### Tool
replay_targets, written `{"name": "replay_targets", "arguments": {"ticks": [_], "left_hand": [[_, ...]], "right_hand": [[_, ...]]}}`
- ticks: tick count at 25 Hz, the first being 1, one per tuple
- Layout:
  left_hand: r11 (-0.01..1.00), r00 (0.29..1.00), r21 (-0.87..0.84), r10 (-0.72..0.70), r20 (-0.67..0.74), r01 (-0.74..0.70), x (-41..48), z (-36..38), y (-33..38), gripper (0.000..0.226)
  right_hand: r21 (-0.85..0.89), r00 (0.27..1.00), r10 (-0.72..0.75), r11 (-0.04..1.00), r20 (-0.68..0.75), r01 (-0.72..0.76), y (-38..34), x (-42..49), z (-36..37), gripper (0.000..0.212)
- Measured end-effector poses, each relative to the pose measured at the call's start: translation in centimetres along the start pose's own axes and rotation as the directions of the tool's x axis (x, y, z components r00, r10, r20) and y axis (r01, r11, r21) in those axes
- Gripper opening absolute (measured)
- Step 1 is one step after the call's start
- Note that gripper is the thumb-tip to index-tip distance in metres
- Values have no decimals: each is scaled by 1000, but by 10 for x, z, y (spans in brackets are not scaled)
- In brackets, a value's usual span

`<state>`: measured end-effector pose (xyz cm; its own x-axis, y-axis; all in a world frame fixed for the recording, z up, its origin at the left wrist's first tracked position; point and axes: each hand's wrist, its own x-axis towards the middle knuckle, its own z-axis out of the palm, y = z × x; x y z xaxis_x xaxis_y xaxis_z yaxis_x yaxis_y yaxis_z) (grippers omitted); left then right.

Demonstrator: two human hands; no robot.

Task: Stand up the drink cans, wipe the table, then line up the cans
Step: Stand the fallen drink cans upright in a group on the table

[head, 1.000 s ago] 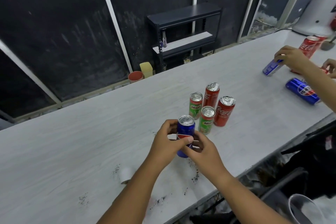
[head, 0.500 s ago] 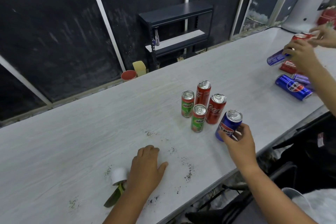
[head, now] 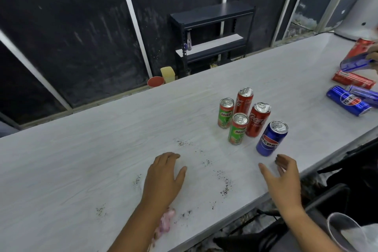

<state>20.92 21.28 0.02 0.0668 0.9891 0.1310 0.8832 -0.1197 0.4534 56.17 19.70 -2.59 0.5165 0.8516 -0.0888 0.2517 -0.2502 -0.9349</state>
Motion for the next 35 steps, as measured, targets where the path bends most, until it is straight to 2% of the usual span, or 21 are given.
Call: {"name": "replay_targets", "arguments": {"ticks": [3, 6, 8, 10, 12, 15, 18, 21, 27, 30, 32, 35], "left_hand": [[992, 989, -65, -113, -96, 107, -4, -30, -40, 41], [957, 952, -66, -288, -107, 282, -13, -53, -99, 41], [932, 926, -51, -362, -104, 359, -24, -64, -144, 40], [917, 913, 3, -398, -94, 400, -36, -74, -181, 37], [930, 932, 81, -351, -93, 358, -44, -78, -202, 34], [955, 956, 114, -259, -139, 275, -57, -76, -214, 40], [961, 952, 104, -231, -201, 255, -62, -69, -218, 40], [965, 948, 80, -226, -223, 249, -59, -66, -223, 37], [967, 943, 83, -214, -253, 242, -57, -60, -231, 29], [968, 940, 80, -209, -270, 238, -57, -58, -233, 28], [968, 939, 78, -207, -275, 237, -55, -57, -234, 28], [970, 937, 75, -202, -286, 232, -55, -55, -235, 28]], "right_hand": [[-105, 993, -80, 990, 90, 89, -9, -37, 21, 41], [-119, 935, -167, 970, 314, 214, -32, -61, 57, 27], [-62, 845, -233, 952, 482, 298, -50, -79, 88, 23], [5, 714, -335, 907, 615, 421, -68, -94, 122, 22], [39, 572, -380, 855, 727, 518, -87, -102, 152, 22], [-2, 381, -285, 799, 880, 602, -110, -106, 190, 31], [-37, 301, -196, 781, 933, 623, -115, -106, 211, 37], [-27, 343, -230, 795, 911, 606, -111, -108, 219, 34], [-36, 554, -295, 860, 779, 509, -101, -101, 221, 23], [-19, 610, -308, 883, 730, 469, -98, -100, 221, 22], [-25, 645, -263, 916, 717, 402, -97, -99, 222, 21], [12, 664, -236, 946, 709, 324, -95, -98, 221, 19]]}}
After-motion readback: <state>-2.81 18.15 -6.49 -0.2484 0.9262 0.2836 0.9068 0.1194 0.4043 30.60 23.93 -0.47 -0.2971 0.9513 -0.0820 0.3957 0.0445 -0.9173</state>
